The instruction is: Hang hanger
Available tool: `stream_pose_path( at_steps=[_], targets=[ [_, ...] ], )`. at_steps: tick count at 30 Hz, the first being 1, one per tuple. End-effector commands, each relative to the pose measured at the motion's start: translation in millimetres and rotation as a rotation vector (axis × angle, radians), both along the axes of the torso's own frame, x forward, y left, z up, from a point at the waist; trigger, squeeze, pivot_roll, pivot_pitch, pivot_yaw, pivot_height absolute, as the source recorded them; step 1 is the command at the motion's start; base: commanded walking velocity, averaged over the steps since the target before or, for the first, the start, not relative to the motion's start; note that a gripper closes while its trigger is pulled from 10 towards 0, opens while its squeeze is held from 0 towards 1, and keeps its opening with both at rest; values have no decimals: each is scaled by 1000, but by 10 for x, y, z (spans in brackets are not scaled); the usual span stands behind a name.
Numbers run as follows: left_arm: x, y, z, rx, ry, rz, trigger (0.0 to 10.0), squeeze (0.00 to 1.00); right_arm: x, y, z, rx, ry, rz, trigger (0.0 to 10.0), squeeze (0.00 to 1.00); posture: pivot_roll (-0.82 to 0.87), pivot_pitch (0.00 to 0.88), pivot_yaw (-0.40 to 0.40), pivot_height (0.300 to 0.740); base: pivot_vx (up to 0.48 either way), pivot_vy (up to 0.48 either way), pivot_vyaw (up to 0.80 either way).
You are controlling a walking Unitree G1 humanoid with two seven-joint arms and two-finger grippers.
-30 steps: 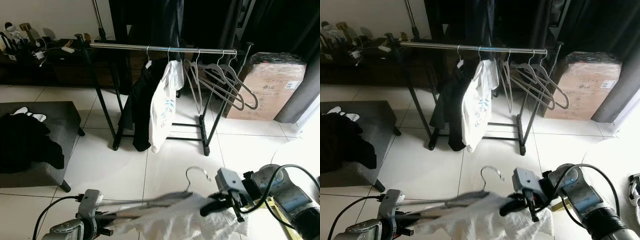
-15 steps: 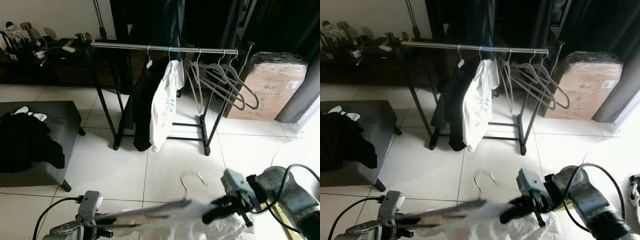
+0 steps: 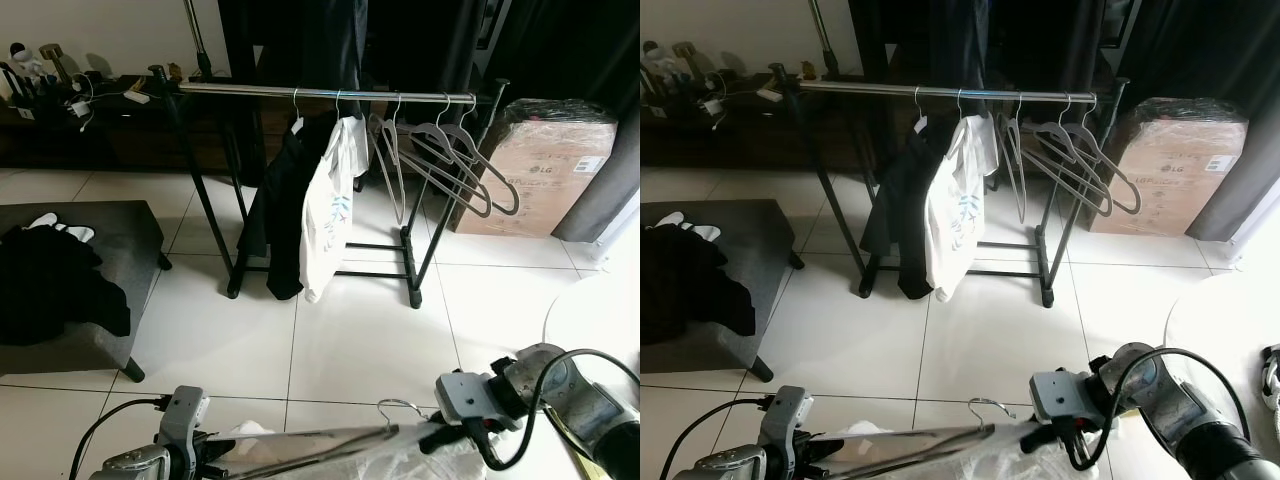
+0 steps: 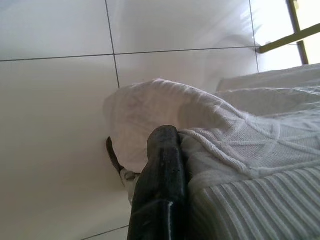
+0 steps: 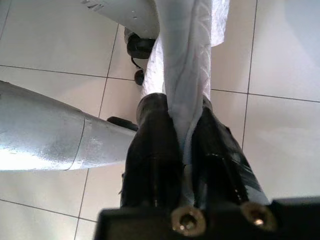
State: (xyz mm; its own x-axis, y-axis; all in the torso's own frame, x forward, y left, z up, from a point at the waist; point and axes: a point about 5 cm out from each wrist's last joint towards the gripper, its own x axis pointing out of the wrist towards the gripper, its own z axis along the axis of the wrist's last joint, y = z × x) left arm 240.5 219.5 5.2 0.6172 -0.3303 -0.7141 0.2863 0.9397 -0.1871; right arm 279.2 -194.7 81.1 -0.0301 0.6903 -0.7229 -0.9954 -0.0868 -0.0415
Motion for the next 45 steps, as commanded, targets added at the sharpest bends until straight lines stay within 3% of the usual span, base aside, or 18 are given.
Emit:
stream_pose_path(
  at_steps=[1,12,17,21,25,27,29,31,34,36,45],
  targets=[
    [-132,407,-35,171,57,72,0,0,31,-182,92,56,26,-112,0,0,71,185,-17,740,0,0,0],
    [-149,353,-59,174,63,34,0,0,33,-246,80,44,23,-120,0,0,66,177,-19,740,0,0,0],
    [-158,377,-78,196,68,54,0,0,-59,-232,120,81,105,-54,0,0,63,172,-20,740,0,0,0],
    [-42,410,-20,111,10,212,0,0,-138,-253,133,99,173,-11,0,0,64,172,-21,740,0,0,0],
    [6,448,10,35,-18,324,0,0,-161,-254,126,100,184,7,0,0,62,172,-22,740,0,0,0],
    [41,524,44,-60,-40,462,0,0,-167,-242,134,113,189,17,0,0,63,174,-21,740,0,0,0],
    [41,565,49,-85,-41,516,0,0,-167,-237,125,110,185,19,0,0,64,173,-21,740,0,0,0],
    [50,568,68,-152,-45,563,0,0,-157,-225,101,104,169,13,0,0,69,174,-21,740,0,0,0],
    [55,560,75,-181,-47,576,0,0,-153,-220,92,102,162,9,0,0,70,175,-21,740,0,0,0],
    [65,466,106,-260,-47,520,0,0,-80,-207,27,45,68,-39,0,0,72,175,-21,740,0,0,0],
    [36,328,140,-333,-23,404,0,0,126,-186,0,17,-142,-206,0,0,74,175,-19,740,0,0,0]
  ],
)
